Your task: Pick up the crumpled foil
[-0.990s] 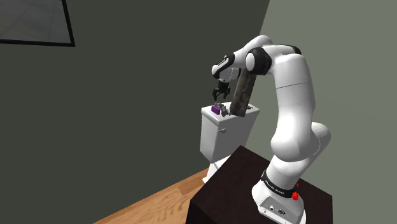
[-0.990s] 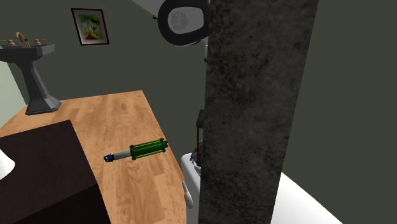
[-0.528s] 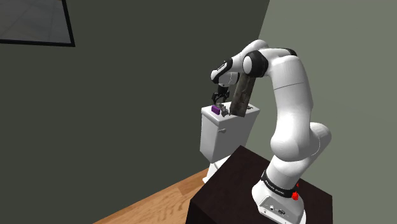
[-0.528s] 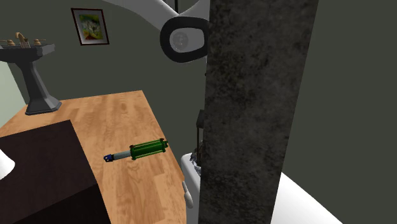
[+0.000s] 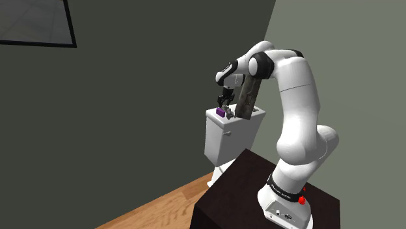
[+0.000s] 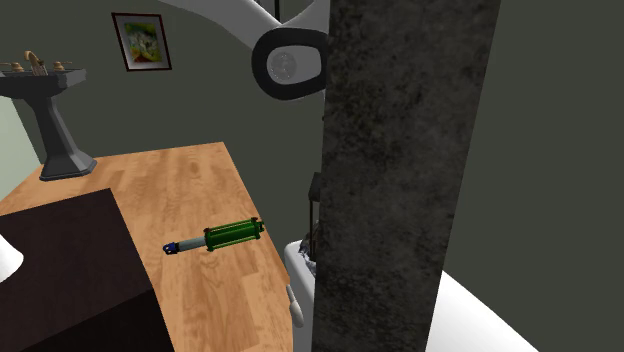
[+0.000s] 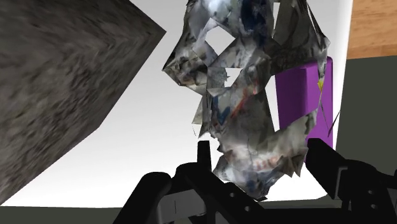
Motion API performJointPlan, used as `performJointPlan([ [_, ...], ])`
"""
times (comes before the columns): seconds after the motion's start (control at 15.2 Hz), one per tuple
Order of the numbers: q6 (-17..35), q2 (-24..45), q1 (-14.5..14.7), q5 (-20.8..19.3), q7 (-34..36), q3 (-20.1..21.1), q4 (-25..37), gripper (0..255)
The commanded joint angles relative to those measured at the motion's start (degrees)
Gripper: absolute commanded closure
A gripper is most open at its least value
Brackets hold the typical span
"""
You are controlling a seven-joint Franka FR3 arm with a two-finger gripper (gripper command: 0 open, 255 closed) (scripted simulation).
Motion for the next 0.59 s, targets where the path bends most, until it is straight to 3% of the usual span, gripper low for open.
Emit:
performJointPlan([
  [0.0, 0.01, 0.05, 0.00, -0.01, 0.01, -0.01, -0.06, 255],
  [0.53, -3.26, -2.35, 0.43, -0.86, 0.50, -0.67, 0.87, 255],
])
